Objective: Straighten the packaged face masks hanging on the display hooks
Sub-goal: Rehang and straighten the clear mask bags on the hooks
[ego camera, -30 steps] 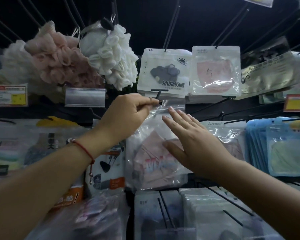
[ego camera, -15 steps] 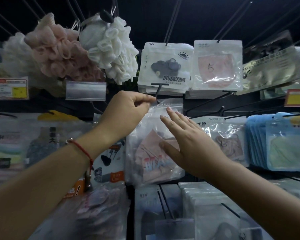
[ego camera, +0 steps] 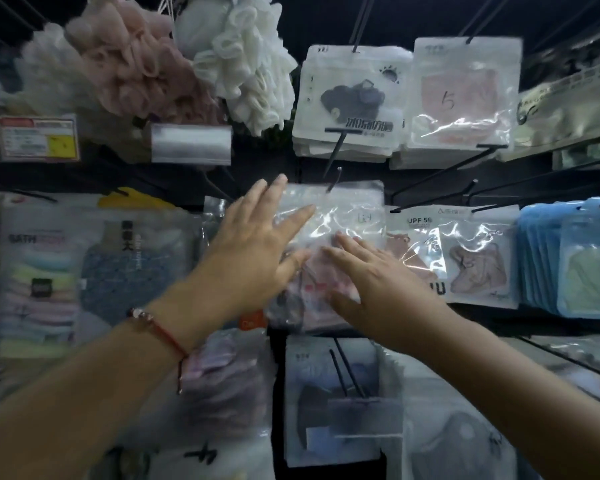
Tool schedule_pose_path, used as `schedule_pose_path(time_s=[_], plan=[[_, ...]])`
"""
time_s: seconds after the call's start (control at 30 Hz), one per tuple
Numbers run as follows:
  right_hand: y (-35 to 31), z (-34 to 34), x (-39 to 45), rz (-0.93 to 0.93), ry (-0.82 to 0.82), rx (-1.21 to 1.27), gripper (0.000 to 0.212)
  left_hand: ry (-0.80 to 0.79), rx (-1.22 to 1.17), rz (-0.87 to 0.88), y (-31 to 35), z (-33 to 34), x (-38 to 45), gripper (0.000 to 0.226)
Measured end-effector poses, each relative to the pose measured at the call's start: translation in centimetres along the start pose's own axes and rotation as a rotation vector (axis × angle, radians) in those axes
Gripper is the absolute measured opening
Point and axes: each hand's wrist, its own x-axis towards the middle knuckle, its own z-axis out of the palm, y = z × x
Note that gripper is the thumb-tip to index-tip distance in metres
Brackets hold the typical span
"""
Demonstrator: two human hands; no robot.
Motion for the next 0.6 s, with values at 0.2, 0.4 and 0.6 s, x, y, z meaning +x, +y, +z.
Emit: schedule_pose_path(time_s=[0.2, 0.4, 0.6], plan=[[-6.1, 3.1, -2.6, -0.106, -0.026, 0.136, 0.049, -0.383, -0.25, -0.223, -3.1, 0.8, -12.1, 0.054], [-9.1, 7.3, -2.2, 0.001, -0.286, 0.293, 0.063, -0.338, -0.468, -0.416, -5.4, 3.2, -17.5, 0.045], [-9.4, 8.8, -3.5, 0.156, -0.108, 0.562, 0.048, -0.131, -0.519, -0.524, -4.7, 4.5, -19.0, 0.036]])
